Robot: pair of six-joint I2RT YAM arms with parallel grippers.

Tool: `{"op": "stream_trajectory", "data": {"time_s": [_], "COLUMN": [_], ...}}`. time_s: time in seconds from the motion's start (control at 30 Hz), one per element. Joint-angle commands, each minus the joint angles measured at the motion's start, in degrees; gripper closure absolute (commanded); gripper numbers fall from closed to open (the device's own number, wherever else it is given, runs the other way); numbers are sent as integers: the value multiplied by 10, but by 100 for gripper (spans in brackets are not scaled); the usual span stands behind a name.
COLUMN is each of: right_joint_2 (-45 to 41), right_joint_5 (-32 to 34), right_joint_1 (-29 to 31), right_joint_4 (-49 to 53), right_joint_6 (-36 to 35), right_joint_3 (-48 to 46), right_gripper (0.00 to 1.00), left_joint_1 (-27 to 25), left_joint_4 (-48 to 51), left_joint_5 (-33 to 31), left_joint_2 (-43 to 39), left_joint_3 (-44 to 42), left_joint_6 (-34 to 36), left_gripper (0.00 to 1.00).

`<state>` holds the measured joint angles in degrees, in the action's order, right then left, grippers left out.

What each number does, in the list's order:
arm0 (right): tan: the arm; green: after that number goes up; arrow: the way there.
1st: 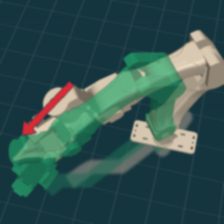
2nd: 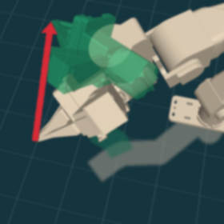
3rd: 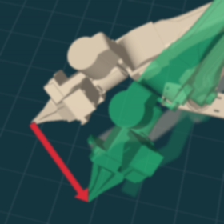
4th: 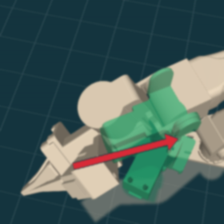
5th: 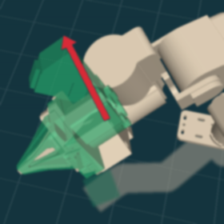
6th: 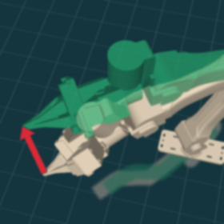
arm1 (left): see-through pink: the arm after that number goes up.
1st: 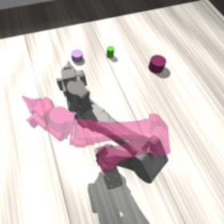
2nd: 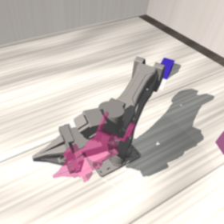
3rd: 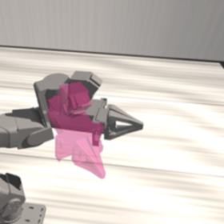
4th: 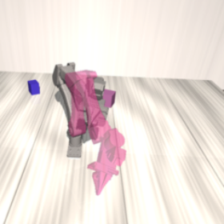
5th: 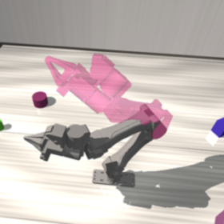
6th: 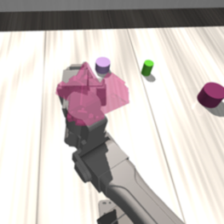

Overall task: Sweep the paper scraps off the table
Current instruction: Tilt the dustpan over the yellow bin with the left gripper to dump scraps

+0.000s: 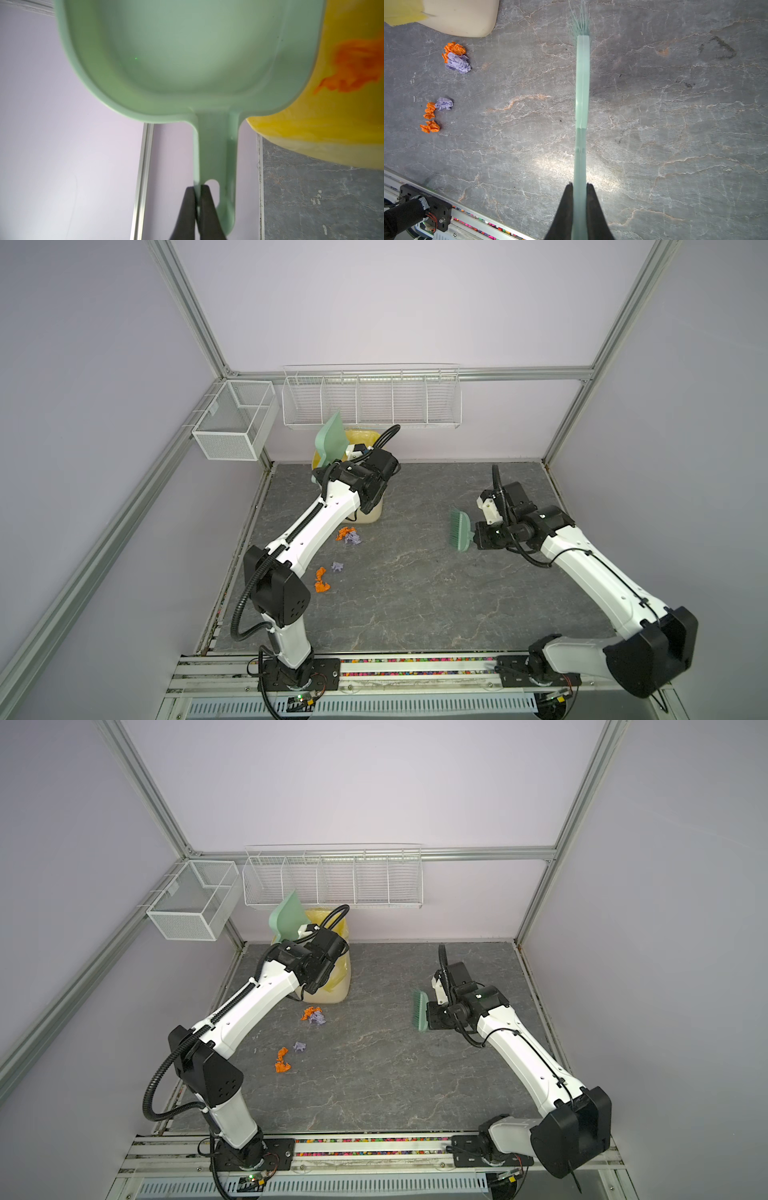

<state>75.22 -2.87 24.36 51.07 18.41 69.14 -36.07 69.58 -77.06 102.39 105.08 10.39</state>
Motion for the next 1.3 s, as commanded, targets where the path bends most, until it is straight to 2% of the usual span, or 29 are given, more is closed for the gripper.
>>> {"op": "stream_trajectory", "data": {"time_s": [0.0,0.23,0.37,0.7,0.87,1.13,1.27], "right_joint_2": [-16,-22,-20,-33,-24,-20,-17], "right_joint_5": [-8,-3,-10,-10,-21,-42,-52], "right_joint_1": [-4,-4,-4,-5,-5,-5,-5], "right_joint_4": [-11,-12,-13,-20,-21,-27,-39], "right_joint_6": [-3,-3,-4,1,-1,12,22], "right_joint_3": [-11,-13,-11,-26,-17,-16,-16], "right_gripper": [93,93,93,93,93,93,93], "left_joint_1": [-2,-1,3,3,3,2,-1], "left_joint_4": [-11,4,58,88,110,115,102], "left_joint_5": [-12,29,125,281,392,471,556], "left_joint_2": [-11,-23,-30,-68,-75,-89,-92], "left_joint_3": [-9,5,49,113,163,137,123], "left_joint_6": [5,-13,-68,-103,-128,-168,-174], "left_gripper": [100,100,100,100,100,100,100]}}
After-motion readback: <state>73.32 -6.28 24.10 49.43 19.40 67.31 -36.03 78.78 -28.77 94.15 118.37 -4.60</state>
